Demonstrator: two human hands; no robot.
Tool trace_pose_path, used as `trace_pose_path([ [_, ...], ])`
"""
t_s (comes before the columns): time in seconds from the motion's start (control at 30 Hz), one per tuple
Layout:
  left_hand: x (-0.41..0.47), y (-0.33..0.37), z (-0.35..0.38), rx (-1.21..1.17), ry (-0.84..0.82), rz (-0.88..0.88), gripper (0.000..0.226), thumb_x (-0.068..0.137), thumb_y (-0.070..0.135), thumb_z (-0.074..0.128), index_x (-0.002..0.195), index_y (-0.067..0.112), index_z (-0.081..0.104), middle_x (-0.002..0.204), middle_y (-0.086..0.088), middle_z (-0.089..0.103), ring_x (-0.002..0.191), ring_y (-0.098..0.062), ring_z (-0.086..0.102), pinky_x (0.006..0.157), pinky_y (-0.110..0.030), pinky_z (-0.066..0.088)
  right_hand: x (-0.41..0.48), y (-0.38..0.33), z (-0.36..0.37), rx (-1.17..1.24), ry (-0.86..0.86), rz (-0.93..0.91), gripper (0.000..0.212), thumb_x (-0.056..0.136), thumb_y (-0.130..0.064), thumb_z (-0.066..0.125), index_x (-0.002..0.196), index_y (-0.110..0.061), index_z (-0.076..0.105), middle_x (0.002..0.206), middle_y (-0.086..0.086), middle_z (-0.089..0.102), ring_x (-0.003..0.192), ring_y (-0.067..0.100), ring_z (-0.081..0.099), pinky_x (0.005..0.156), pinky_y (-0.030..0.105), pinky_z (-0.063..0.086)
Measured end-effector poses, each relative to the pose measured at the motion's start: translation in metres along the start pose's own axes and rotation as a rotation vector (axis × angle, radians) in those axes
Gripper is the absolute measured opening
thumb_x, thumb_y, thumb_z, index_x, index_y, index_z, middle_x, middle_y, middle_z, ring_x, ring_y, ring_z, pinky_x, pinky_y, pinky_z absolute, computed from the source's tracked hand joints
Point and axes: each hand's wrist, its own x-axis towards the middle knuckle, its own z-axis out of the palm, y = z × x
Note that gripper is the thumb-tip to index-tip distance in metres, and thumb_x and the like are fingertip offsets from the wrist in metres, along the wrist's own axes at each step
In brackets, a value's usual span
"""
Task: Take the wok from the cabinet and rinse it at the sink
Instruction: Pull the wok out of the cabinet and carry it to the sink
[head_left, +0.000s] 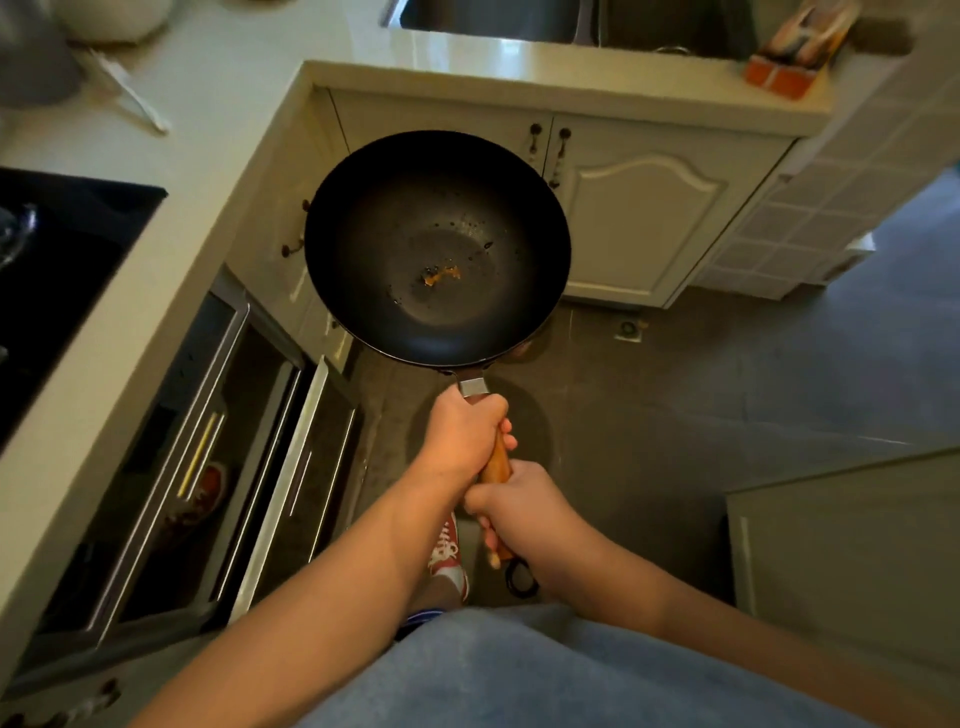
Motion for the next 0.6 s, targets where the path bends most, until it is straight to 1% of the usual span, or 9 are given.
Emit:
trace_pose_path([
  [0.07, 0.026, 0.021, -0.007, 0.013, -0.040, 0.008, 0.008, 0.089, 0.010, 0.058, 0.096, 0.012, 0.060, 0.062, -0.001, 0.061, 0.046, -0.009, 0.059, 0.048, -0.022, 0.052, 0.021, -0.024, 0.004, 0.016, 0.014, 0.001, 0.016, 0.075, 0.001, 0.060, 0.067, -0.012, 0.057, 0.051, 0.002, 0.052, 0.039, 0.013, 0.049, 0.045, 0.029, 0.042],
  [0.17, 0.061, 0.054, -0.017, 0.046, -0.072, 0.031, 0.006, 0.088, 0.010, 0.058, 0.094, 0.013, 0.059, 0.059, 0.001, 0.061, 0.044, -0.008, 0.059, 0.046, -0.022, 0.052, 0.049, -0.061, 0.012, 0.044, 0.027, 0.025, 0.017, 0.077, 0.002, 0.058, 0.067, -0.013, 0.057, 0.050, 0.001, 0.052, 0.038, 0.013, 0.049, 0.040, 0.024, 0.041],
  [0.27, 0.093, 0.086, -0.021, 0.078, -0.093, 0.054, 0.004, 0.089, 0.008, 0.057, 0.091, 0.010, 0.060, 0.058, 0.000, 0.061, 0.044, -0.008, 0.060, 0.046, -0.022, 0.052, 0.072, -0.097, 0.016, 0.070, 0.037, 0.007, 0.018, 0.077, 0.003, 0.055, 0.066, -0.011, 0.055, 0.051, 0.004, 0.050, 0.038, 0.014, 0.047, 0.040, 0.026, 0.041],
  [0.37, 0.121, 0.114, -0.019, 0.098, -0.110, 0.069, 0.008, 0.088, 0.008, 0.057, 0.095, 0.008, 0.060, 0.059, 0.000, 0.061, 0.046, -0.009, 0.061, 0.048, -0.022, 0.051, 0.092, -0.128, 0.012, 0.110, 0.043, -0.009, 0.021, 0.077, 0.006, 0.053, 0.063, -0.010, 0.052, 0.050, 0.005, 0.047, 0.036, 0.013, 0.045, 0.037, 0.025, 0.040],
  [0.47, 0.147, 0.139, -0.014, 0.091, -0.120, 0.064, 0.015, 0.088, 0.008, 0.057, 0.103, 0.005, 0.060, 0.059, 0.000, 0.062, 0.046, -0.010, 0.061, 0.048, -0.022, 0.051, 0.116, -0.154, 0.003, 0.104, 0.045, -0.031, 0.026, 0.077, 0.006, 0.052, 0.058, -0.011, 0.050, 0.047, 0.004, 0.046, 0.034, 0.013, 0.044, 0.038, 0.024, 0.039],
  [0.53, 0.166, 0.156, -0.009, 0.080, -0.130, 0.052, 0.021, 0.088, 0.008, 0.058, 0.109, 0.004, 0.058, 0.062, -0.002, 0.062, 0.048, -0.011, 0.061, 0.050, -0.023, 0.051, 0.134, -0.169, -0.007, 0.092, 0.032, -0.029, 0.025, 0.076, 0.004, 0.054, 0.058, -0.012, 0.051, 0.047, 0.004, 0.046, 0.035, 0.014, 0.046, 0.039, 0.025, 0.041],
  [0.6, 0.185, 0.172, -0.001, 0.058, -0.142, 0.050, 0.019, 0.090, 0.006, 0.057, 0.109, 0.005, 0.058, 0.063, -0.003, 0.061, 0.048, -0.011, 0.060, 0.049, -0.023, 0.052, 0.154, -0.184, -0.020, 0.071, 0.013, -0.019, 0.019, 0.076, 0.000, 0.058, 0.062, -0.012, 0.054, 0.045, 0.001, 0.049, 0.035, 0.013, 0.048, 0.038, 0.025, 0.043],
])
